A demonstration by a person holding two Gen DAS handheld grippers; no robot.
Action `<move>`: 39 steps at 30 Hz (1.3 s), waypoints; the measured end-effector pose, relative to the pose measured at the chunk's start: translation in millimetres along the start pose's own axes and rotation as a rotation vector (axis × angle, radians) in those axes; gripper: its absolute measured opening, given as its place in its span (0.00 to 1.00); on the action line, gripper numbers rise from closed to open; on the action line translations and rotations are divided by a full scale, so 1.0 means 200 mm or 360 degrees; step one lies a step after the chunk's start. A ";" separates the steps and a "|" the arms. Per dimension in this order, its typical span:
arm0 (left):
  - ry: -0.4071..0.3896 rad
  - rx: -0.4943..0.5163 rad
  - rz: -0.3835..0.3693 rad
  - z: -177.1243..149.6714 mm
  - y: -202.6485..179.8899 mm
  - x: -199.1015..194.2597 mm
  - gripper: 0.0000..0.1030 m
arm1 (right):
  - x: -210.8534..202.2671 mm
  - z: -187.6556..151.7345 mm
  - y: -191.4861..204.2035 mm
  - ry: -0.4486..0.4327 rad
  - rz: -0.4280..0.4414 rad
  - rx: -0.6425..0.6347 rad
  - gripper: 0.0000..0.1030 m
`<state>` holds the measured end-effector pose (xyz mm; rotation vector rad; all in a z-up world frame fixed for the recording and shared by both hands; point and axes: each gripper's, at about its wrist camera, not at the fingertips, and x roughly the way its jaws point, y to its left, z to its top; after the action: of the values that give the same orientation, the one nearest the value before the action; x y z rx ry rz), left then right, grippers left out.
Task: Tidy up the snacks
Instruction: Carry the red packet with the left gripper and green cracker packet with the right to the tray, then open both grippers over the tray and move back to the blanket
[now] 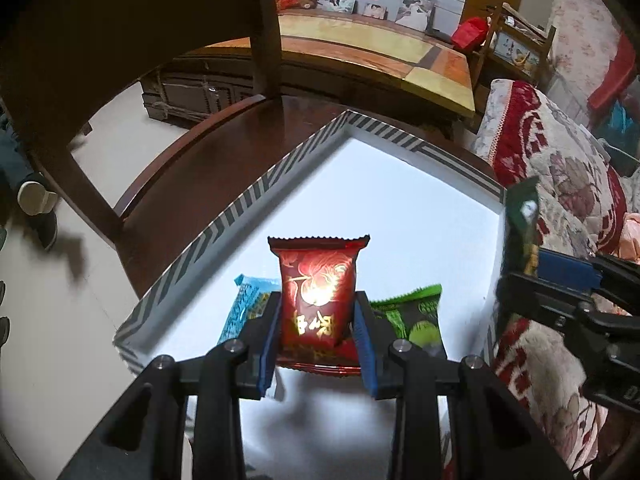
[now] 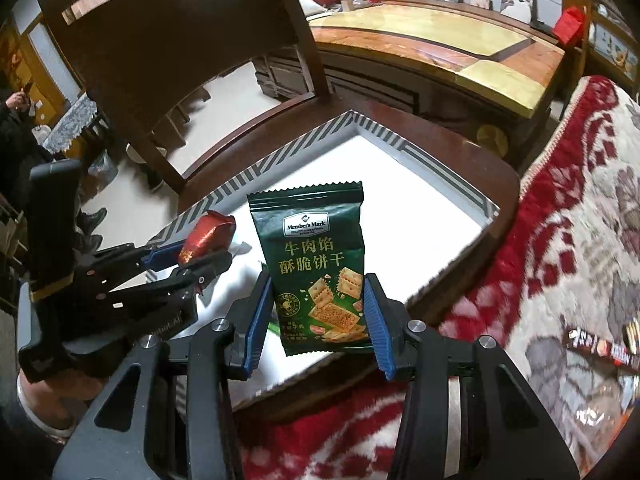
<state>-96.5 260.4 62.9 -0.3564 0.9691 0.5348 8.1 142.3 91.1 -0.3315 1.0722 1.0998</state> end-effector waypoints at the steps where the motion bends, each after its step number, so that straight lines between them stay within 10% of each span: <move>1: 0.0003 -0.0001 0.0001 0.01 0.00 0.01 0.35 | 0.02 0.01 0.00 0.0010 -0.0006 -0.0011 0.42; 18: 0.0088 -0.0036 0.0018 0.05 0.01 0.15 0.37 | 0.40 0.10 -0.07 0.0216 -0.0058 0.0039 0.43; 22: 0.0068 -0.0058 0.0027 0.04 0.02 0.13 0.47 | 0.35 0.09 -0.09 0.0167 -0.0033 0.0119 0.59; 39: -0.0047 -0.0050 0.0022 -0.02 -0.12 -0.07 0.78 | -0.05 -0.16 -0.14 -0.0088 0.0062 0.0339 0.59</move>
<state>-91.9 234.5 74.5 -0.3695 0.9356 0.5669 13.7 102.8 76.2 -0.1109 1.1386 1.0129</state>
